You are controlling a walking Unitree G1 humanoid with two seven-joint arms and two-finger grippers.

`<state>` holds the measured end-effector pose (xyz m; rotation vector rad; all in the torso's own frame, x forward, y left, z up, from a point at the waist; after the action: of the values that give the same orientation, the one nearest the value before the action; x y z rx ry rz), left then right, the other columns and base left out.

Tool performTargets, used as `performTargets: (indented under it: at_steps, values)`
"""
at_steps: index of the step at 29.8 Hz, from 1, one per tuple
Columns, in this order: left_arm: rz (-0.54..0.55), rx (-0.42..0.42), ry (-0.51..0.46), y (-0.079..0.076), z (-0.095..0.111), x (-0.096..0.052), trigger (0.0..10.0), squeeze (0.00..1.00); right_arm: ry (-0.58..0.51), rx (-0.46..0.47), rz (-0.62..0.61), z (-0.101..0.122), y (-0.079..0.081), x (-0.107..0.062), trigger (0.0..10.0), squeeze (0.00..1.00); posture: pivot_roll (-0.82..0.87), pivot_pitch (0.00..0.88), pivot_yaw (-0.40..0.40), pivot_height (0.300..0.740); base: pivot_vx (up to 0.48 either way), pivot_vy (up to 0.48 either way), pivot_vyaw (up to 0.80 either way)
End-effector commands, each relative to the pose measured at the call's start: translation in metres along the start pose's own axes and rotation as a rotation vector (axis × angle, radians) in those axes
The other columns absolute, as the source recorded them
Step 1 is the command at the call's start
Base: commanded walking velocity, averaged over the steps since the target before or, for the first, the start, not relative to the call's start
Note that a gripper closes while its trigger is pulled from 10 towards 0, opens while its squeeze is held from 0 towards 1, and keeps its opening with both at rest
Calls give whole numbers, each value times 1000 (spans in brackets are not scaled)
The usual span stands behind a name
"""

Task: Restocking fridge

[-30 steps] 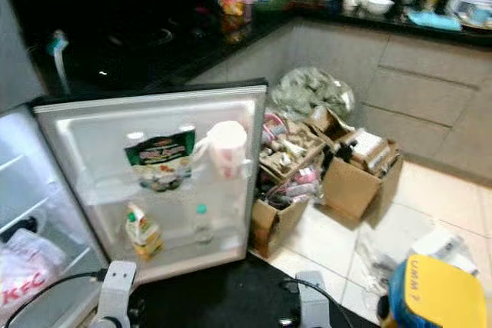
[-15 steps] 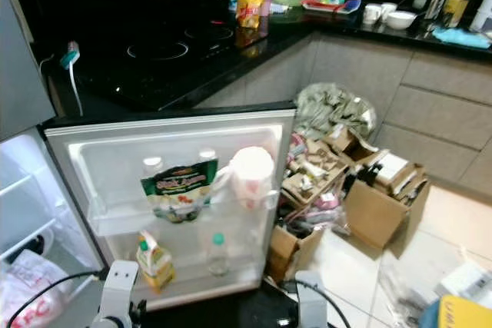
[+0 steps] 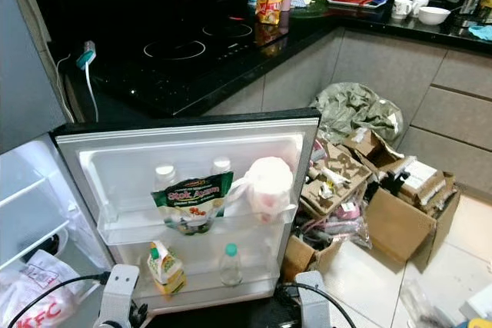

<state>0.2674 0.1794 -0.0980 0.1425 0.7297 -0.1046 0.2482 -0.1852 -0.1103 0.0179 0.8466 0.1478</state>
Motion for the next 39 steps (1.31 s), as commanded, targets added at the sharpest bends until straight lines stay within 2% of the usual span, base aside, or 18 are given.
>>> performTargets:
  at_steps: [1, 5, 7, 8, 10, 11, 14, 16, 18, 20, 21, 22, 23, 29, 33, 36, 37, 39]
  values:
    - [15, -6, 10, 3, -4, -1, 10000, 0, -19, -30, 23, 6, 0, 0, 10000, 0, -75, 19, 1, 740, 0, 0, 0]
    - [19, -1, 17, 4, -7, -2, 10000, 0, -35, -81, 95, 20, 5, 0, 10000, 0, -77, 24, -2, 740, 0, 0, 0]
    - [21, -3, 19, 5, -8, -2, 10000, 0, -45, -133, 133, 29, 9, 1, 10000, 0, -78, 25, -3, 740, 0, 0, 0]
    - [25, -6, 17, 5, -9, -3, 10000, 0, -44, -206, 183, 38, 16, 2, 10000, 0, -77, 28, -6, 740, 0, 0, 0]
    - [25, -6, 17, 5, -9, -3, 10000, 0, -44, -206, 183, 38, 16, 2, 10000, 0, -77, 28, -6, 740, 0, 0, 0]
    - [27, -10, 15, 6, -10, -4, 10000, 0, -50, -295, 262, 51, 26, 1, 10000, 0, -77, 28, -6, 740, 0, 0, 0]
    - [29, -13, 14, 6, -11, -4, 10000, 0, -53, -365, 341, 61, 36, -1, 10000, 0, -77, 35, -11, 740, 0, 0, 0]
    - [33, -20, 19, 7, -16, -6, 10000, 0, -63, -461, 495, 84, 55, -9, 10000, 0, -74, 37, -19, 740, 0, 0, 0]
    - [33, -20, 19, 7, -16, -6, 10000, 0, -63, -461, 495, 84, 55, -9, 10000, 0, -74, 37, -19, 740, 0, 0, 0]
    - [27, -14, 19, 7, -17, -6, 10000, 0, -66, -490, 581, 94, 65, -17, 10000, 0, -71, 37, -23, 740, 0, 0, 0]
    - [22, -7, 23, 6, -18, -7, 10000, 0, -78, -526, 673, 106, 77, -28, 10000, 0, -70, 38, -27, 740, 0, -480, 0]
    - [22, -7, 23, 6, -18, -7, 10000, 0, -78, -526, 673, 106, 77, -28, 10000, 0, -70, 38, -27, 740, 0, -480, 0]
    - [24, -15, 31, 6, -22, -8, 10000, 0, -113, -589, 731, 121, 87, -39, 10000, 0, -72, 36, -29, 740, 0, -349, 0]
    - [38, -47, 50, 8, -28, -9, 10000, 0, -212, -680, 791, 155, 104, -60, 10000, 0, -79, 34, -22, 740, 0, -58, 0]
    - [45, -46, 78, 10, -36, -11, 10000, 0, -380, -750, 870, 207, 131, -100, 10000, 0, -85, 27, -20, 740, 0, 0, 0]
    - [47, -45, 81, 12, -37, -12, 10000, 0, -415, -756, 901, 219, 139, -113, 10000, 0, -85, 27, -20, 740, 0, 0, 0]
    - [48, -45, 82, 13, -37, -12, 10000, 0, -436, -759, 906, 225, 143, -117, 4275, 0, -84, 24, -21, 740, 0, 0, 0]
    - [48, -45, 82, 13, -37, -12, 10000, 0, -436, -759, 906, 225, 143, -117, 4275, 0, -84, 24, -21, 740, 0, 0, 0]
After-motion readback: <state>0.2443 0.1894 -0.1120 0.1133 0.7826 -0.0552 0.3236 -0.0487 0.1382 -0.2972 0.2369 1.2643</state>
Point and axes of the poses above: a point about 5 cm out from each wrist's last joint towards the gripper, its own x axis pointing out of the wrist towards the gripper, its own z axis along the axis of the wrist's last joint, y = z × x, the point moved 6 cm from there along x, pointing out of the wrist towards the gripper, and after that the axes turned 4 degrees about x, right-handed, at the moved point
